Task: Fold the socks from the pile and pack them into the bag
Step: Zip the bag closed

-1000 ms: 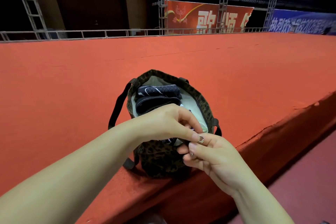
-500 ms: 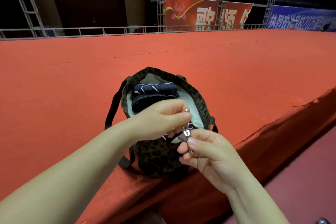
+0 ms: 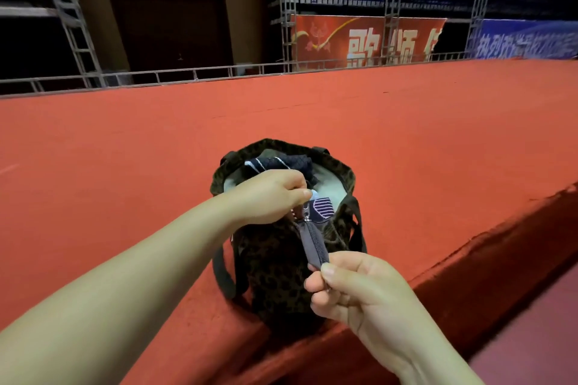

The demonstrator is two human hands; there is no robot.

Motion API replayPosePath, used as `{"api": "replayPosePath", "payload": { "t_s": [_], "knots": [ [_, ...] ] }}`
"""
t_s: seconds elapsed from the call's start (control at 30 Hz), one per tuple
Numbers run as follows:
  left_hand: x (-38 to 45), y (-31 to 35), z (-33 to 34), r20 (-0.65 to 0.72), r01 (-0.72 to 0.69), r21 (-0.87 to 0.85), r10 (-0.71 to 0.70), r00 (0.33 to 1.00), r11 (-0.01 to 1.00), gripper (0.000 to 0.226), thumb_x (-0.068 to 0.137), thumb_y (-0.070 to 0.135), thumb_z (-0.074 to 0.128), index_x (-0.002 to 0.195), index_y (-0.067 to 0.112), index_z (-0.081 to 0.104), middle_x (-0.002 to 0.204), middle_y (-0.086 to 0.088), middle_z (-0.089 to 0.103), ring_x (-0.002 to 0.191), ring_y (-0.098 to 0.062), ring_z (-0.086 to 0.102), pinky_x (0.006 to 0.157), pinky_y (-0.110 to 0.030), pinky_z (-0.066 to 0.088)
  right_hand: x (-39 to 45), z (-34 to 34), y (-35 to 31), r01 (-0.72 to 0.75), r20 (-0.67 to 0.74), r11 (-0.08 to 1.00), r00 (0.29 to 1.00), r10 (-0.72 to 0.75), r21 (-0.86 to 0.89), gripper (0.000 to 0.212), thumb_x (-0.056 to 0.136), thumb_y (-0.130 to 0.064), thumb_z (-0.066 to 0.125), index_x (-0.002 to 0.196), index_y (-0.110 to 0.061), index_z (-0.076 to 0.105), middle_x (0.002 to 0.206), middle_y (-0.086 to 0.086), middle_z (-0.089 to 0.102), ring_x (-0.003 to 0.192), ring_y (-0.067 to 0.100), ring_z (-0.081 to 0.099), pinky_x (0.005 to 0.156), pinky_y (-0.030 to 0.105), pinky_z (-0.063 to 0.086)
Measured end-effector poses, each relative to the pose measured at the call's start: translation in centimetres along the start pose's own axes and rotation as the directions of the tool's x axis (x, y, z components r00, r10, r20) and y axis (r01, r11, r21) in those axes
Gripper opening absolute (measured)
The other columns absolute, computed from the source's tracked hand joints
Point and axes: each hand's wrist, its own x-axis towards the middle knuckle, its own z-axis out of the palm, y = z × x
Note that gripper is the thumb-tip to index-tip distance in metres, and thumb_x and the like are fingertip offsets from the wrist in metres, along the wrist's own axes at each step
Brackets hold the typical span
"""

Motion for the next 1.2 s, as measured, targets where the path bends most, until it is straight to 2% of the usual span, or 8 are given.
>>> {"api": "replayPosePath", "payload": {
  "t_s": [0.17,0.3,0.6,0.7,0.83,0.97,1.1,1.2],
  "knots": [
    [-1.5,-0.3,0.6,0.294,-0.005,-0.043,0.017,0.956,0.999,0.021,0.097,0.034,0.043,0.084,0.018,0.047,0.078,0.006,0.064,0.076,-0.013,0.060,0.081,-0.034,0.048,-0.3,-0.8,-0.6,-0.170,0.135,0.939,0.966,0.219,-0.299,0.028,0.068,-0.034,0.068,0.081,-0.010,0.065,0.075,0.012,0.071,0.064,0.016,0.064,0.066,0.029,0.052],
    [-1.8,0.0,1.6,0.245,-0.102,-0.052,0.112,0.963,0.993,0.019,0.099,0.030,0.041,0.086,0.016,0.045,0.074,0.006,0.049,0.066,-0.006,0.043,0.066,-0.022,0.038,2.4,-2.9,-1.4,-0.189,-0.245,0.909,0.964,0.100,-0.373,0.061,0.072,-0.071,0.044,0.063,-0.013,0.060,0.058,0.010,0.064,0.050,0.017,0.058,0.055,0.026,0.043],
    [-1.1,-1.7,3.4,0.219,-0.042,-0.240,0.097,0.971,0.970,0.022,0.100,0.031,0.037,0.078,0.027,0.039,0.105,0.004,0.069,0.085,0.002,0.057,0.070,-0.017,0.038,7.7,-3.4,-2.6,-0.217,-0.346,0.730,0.938,-0.029,-0.648,0.029,0.088,-0.021,0.052,0.062,-0.011,0.046,0.040,0.002,0.048,0.031,0.016,0.042,0.039,0.015,0.030],
    [-0.9,-1.6,3.0,0.184,-0.036,-0.332,0.102,0.978,0.943,0.022,0.100,0.028,0.037,0.079,0.021,0.041,0.099,0.008,0.068,0.108,-0.005,0.060,0.090,-0.029,0.044,8.3,-3.8,-2.5,0.114,-0.303,0.936,0.927,-0.220,-0.332,0.025,0.088,-0.005,0.047,0.065,-0.010,0.055,0.056,0.006,0.053,0.046,0.015,0.050,0.045,0.022,0.040],
    [0.2,-1.8,1.4,0.029,-0.037,-0.310,0.049,0.998,0.950,0.022,0.099,0.029,0.039,0.079,0.023,0.047,0.077,0.009,0.051,0.071,-0.008,0.047,0.071,-0.031,0.038,8.4,-4.0,-2.7,0.411,-0.128,0.909,0.908,-0.400,0.074,0.043,0.091,0.001,0.037,0.068,-0.006,0.072,0.067,0.006,0.068,0.060,0.016,0.061,0.054,0.022,0.047],
    [0.5,-2.0,2.2,-0.002,-0.005,-0.276,0.005,1.000,0.961,0.023,0.098,0.031,0.034,0.084,0.016,0.045,0.075,0.003,0.045,0.068,-0.010,0.040,0.068,-0.035,0.041,8.2,-4.0,-4.3,0.189,-0.136,0.888,0.954,-0.267,-0.419,0.016,0.072,-0.021,0.055,0.072,-0.005,0.058,0.062,0.011,0.051,0.057,0.020,0.045,0.051,0.025,0.040],
    [0.0,-2.1,3.4,-0.011,-0.026,-0.339,0.024,1.000,0.940,0.026,0.098,0.031,0.038,0.073,0.027,0.039,0.066,0.011,0.040,0.053,-0.004,0.036,0.056,-0.026,0.034,5.6,-3.2,-4.5,-0.211,-0.232,0.738,0.970,0.075,-0.640,0.065,0.087,-0.066,0.037,0.065,-0.007,0.052,0.061,0.020,0.065,0.051,0.023,0.058,0.051,0.025,0.048],
    [-0.1,-1.8,4.1,-0.005,-0.055,-0.433,0.058,0.998,0.900,0.026,0.097,0.029,0.041,0.072,0.026,0.039,0.068,0.007,0.041,0.056,-0.009,0.041,0.058,-0.029,0.039,4.3,-3.1,-3.6,-0.181,-0.318,0.719,0.946,-0.059,-0.671,0.064,0.090,-0.061,0.034,0.065,-0.005,0.052,0.049,0.013,0.060,0.044,0.020,0.054,0.047,0.024,0.040]
  ]
}}
